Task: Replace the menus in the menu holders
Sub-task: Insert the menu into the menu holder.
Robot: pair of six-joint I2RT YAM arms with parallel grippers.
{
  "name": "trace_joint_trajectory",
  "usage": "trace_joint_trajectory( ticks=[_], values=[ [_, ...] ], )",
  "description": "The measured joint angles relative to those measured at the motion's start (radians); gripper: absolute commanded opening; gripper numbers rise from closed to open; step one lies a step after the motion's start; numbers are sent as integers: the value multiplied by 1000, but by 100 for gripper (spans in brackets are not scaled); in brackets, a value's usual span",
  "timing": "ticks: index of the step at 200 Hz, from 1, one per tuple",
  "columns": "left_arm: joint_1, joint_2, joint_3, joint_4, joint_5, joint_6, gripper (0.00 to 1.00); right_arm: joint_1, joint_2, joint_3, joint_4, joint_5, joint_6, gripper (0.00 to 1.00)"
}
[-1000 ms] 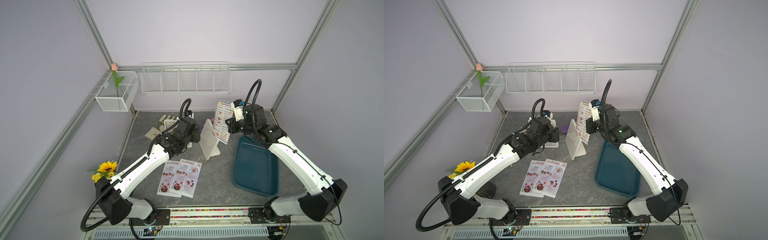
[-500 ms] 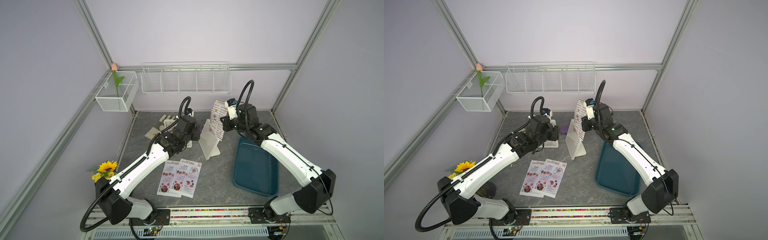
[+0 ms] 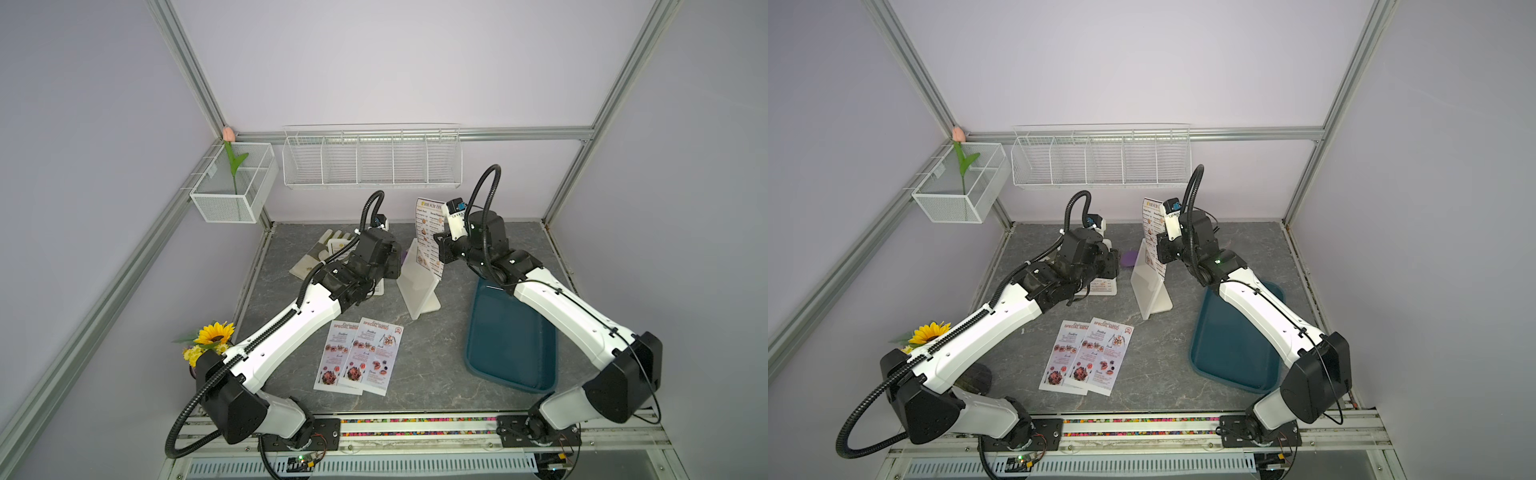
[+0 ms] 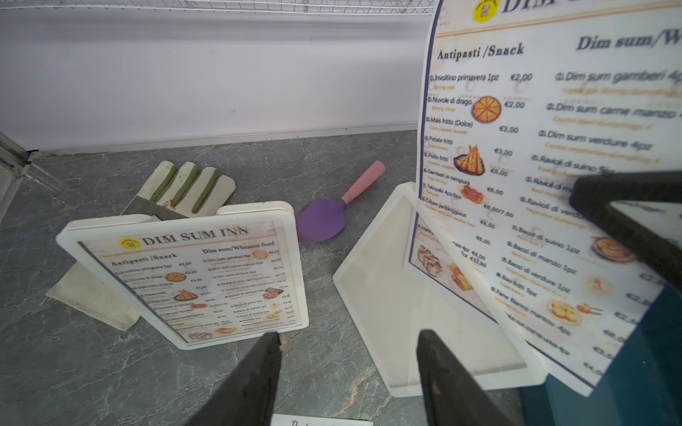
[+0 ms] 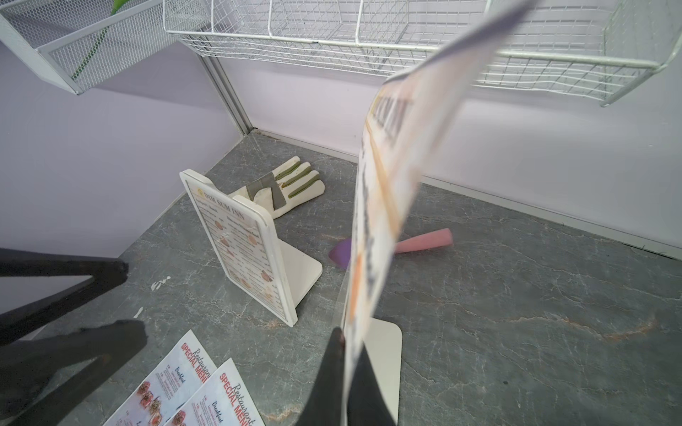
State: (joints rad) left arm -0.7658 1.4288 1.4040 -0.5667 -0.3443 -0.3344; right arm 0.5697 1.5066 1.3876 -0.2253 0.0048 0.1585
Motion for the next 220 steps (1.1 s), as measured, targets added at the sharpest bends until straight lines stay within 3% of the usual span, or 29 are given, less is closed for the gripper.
trace_joint_trajectory(
  ticks=[66,220],
  values=[
    [4,4,6,0,-1,0,61,7,-13,-171,195,25,31,7],
    [6,6,6,0,-1,0,61,31,-54,-281,409,44,88,7]
  ],
)
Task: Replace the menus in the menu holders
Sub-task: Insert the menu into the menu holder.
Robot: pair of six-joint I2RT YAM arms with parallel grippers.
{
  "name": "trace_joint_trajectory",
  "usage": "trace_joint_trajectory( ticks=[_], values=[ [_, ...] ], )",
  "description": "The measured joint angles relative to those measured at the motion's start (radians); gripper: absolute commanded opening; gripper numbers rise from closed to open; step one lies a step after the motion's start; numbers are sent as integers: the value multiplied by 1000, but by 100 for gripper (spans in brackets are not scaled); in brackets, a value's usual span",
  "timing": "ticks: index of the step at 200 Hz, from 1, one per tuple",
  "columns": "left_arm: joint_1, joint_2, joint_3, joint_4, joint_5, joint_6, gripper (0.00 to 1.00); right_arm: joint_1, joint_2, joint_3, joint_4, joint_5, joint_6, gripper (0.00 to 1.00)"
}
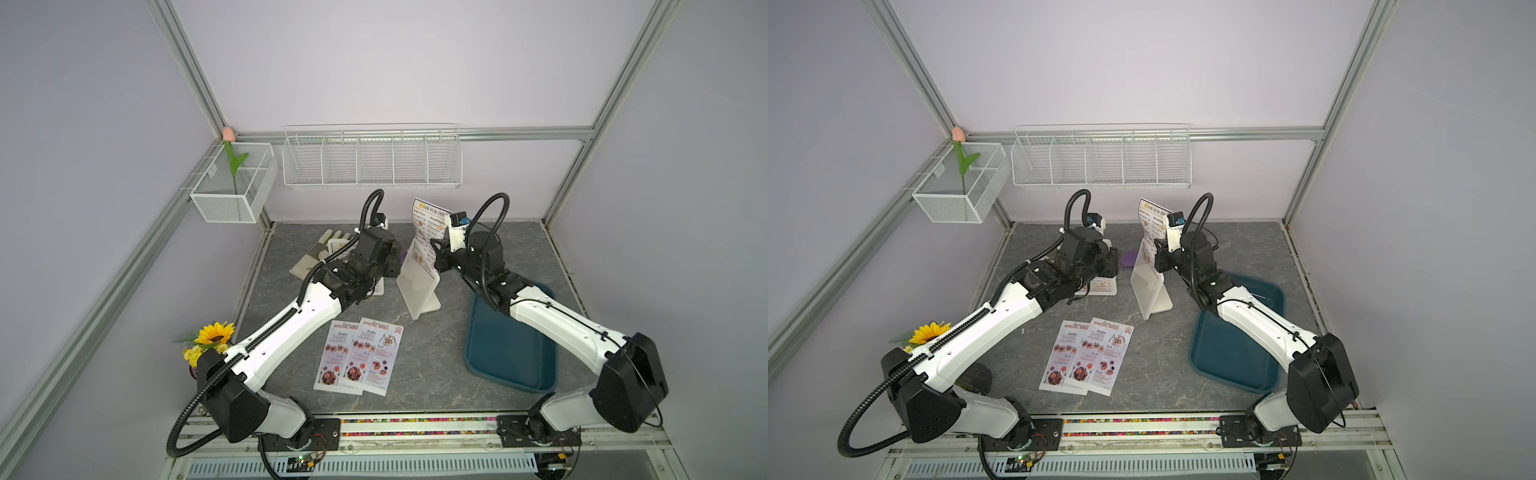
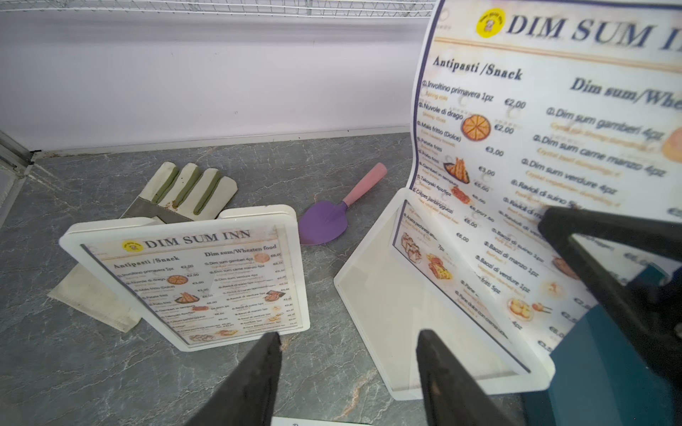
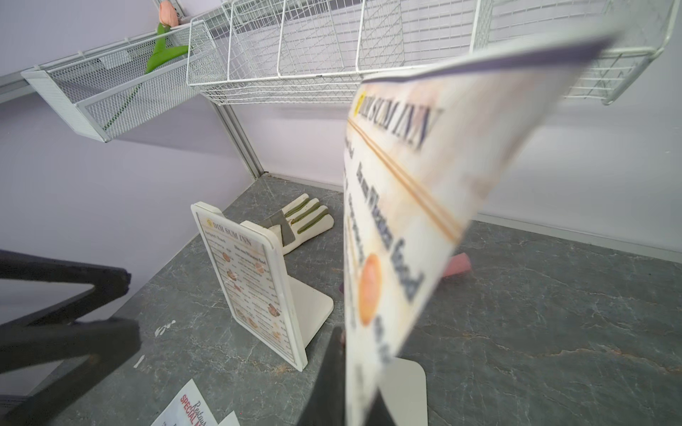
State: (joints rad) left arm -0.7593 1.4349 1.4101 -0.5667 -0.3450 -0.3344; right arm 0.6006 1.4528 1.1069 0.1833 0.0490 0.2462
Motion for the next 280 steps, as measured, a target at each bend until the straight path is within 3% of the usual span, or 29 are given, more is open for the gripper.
trace_joint_trajectory(
  ticks=[130,280],
  values=[
    [0,2,0,1,0,-1,61,41,-74,-133,229,63,109,7],
    [0,2,0,7,-2,-1,61,90,-80,-248,377,165,113,10]
  ],
)
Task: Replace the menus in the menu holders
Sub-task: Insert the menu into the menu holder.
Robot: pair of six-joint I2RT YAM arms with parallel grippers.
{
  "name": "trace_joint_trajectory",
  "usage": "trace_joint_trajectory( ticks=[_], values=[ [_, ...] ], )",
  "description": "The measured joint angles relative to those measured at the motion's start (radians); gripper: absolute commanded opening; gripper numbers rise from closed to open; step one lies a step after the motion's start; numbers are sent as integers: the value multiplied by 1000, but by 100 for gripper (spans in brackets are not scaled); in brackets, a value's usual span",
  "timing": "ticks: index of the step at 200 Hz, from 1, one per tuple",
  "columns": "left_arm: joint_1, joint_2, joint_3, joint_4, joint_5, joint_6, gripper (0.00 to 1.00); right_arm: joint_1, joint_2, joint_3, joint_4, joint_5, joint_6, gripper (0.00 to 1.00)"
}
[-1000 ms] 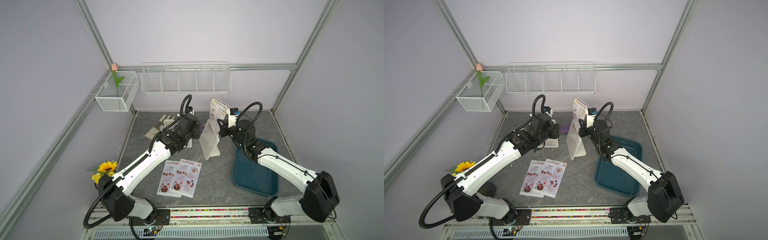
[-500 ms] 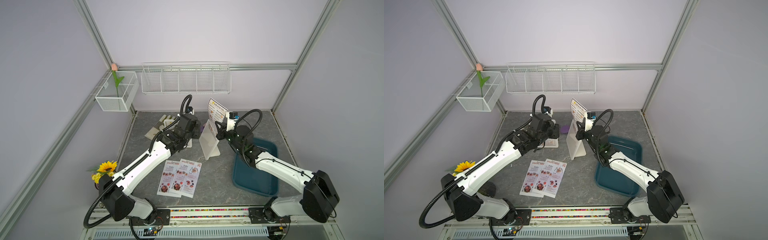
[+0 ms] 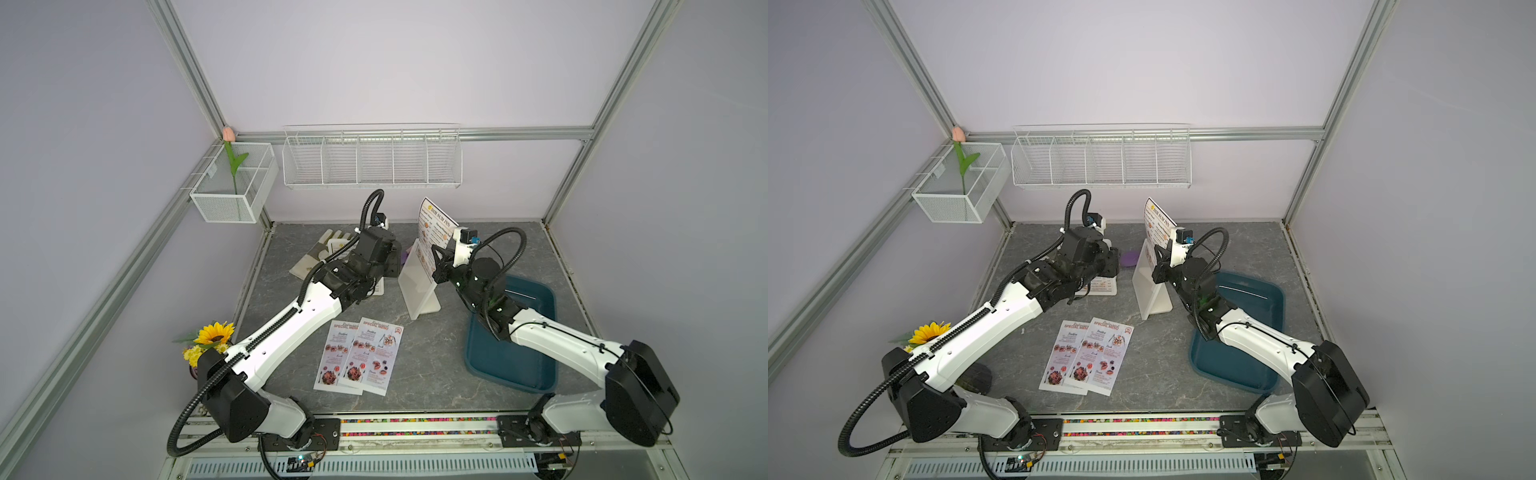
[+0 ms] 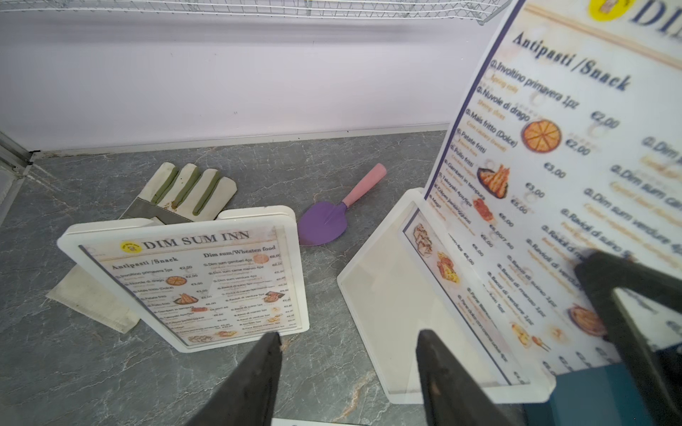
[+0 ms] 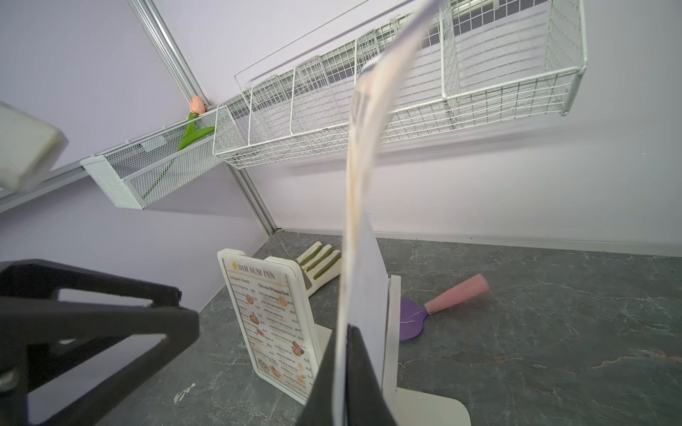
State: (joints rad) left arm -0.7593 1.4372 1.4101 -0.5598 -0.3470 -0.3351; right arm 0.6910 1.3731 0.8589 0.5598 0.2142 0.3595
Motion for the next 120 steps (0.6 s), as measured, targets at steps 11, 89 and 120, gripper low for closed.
trace_joint_trajectory(
  ticks=[11,89,120],
  values=[
    [0,0,0,2,-3,0,61,0,-1,-1,0,3,0,10],
    [0,0,0,2,-5,0,61,18,-60,-2,-40,6,-2,27],
    [0,0,0,6,-5,0,61,19,-94,-2,-103,6,-1,27]
  ],
)
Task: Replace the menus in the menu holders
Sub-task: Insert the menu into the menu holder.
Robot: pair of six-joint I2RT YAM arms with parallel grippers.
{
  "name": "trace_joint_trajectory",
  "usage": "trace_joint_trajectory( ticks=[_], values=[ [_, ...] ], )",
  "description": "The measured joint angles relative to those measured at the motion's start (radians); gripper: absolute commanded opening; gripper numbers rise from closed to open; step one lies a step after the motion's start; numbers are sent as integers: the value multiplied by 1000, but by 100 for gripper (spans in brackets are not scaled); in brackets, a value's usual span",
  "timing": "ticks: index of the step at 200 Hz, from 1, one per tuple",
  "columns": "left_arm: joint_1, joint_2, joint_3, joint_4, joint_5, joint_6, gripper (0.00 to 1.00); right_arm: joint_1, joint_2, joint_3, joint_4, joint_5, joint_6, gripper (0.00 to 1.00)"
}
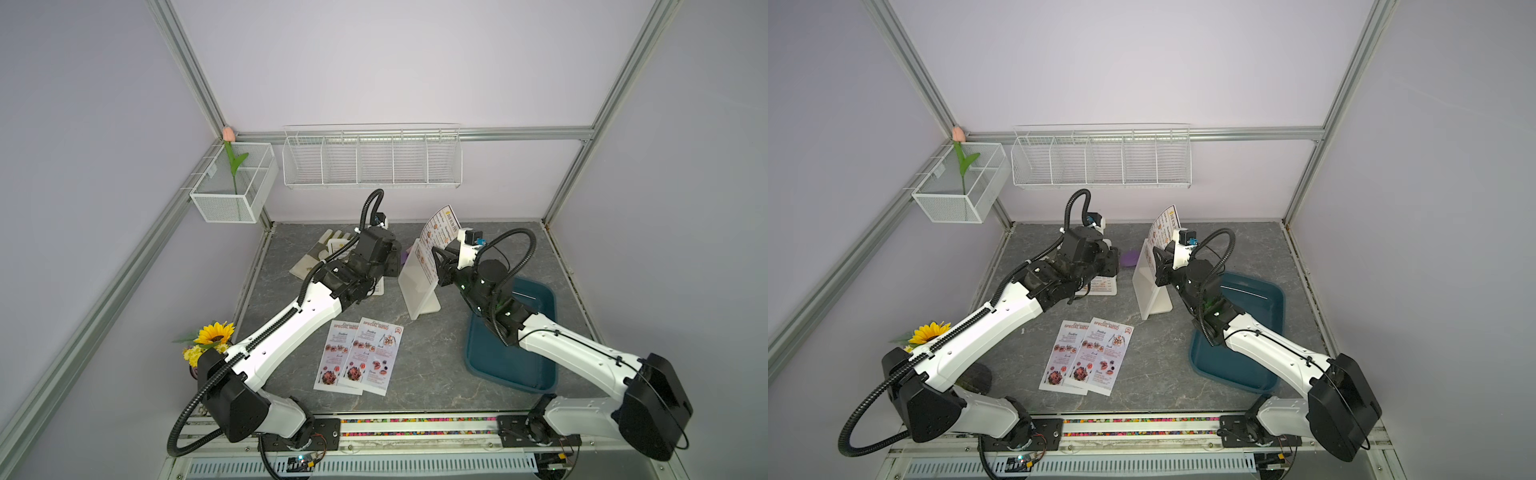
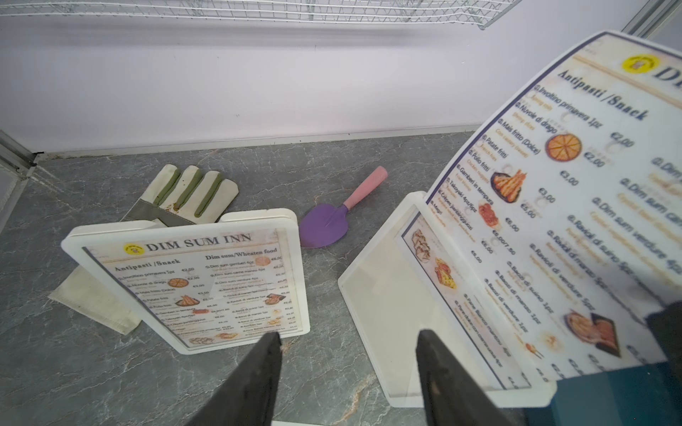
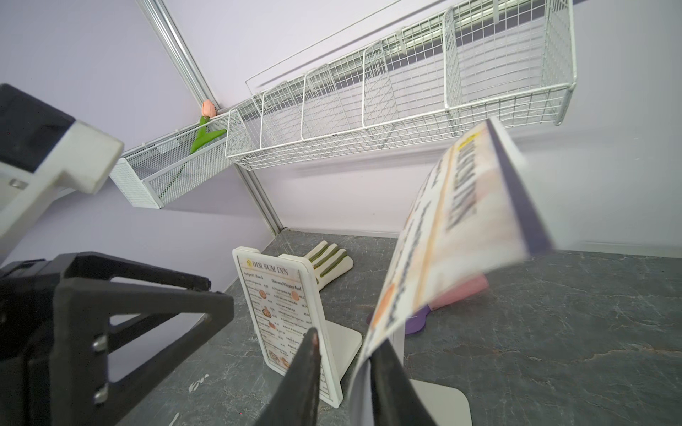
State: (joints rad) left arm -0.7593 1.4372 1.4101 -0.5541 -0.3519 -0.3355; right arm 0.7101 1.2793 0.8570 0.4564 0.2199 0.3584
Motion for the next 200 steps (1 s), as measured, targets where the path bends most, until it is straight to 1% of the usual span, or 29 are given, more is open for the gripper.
trace_joint_trajectory(
  ticks=[9,22,64,120,154,181,200],
  values=[
    [0,0,0,2,0,0,61,0,-7,0,-23,0,1,25],
    [0,0,0,4,0,0,61,1,-12,2,-57,2,-2,24],
    [0,0,0,4,0,-1,61,2,-13,22,-163,4,-24,30],
    [0,0,0,3,0,-1,61,-10,-13,75,-218,1,-50,29],
    [0,0,0,3,0,-1,61,-48,-13,104,-264,-21,-58,20],
    [0,0,0,4,0,-1,60,-76,-13,129,-300,-48,-60,12],
    [0,0,0,4,0,-3,60,-80,-13,132,-323,-69,-60,10]
  ],
)
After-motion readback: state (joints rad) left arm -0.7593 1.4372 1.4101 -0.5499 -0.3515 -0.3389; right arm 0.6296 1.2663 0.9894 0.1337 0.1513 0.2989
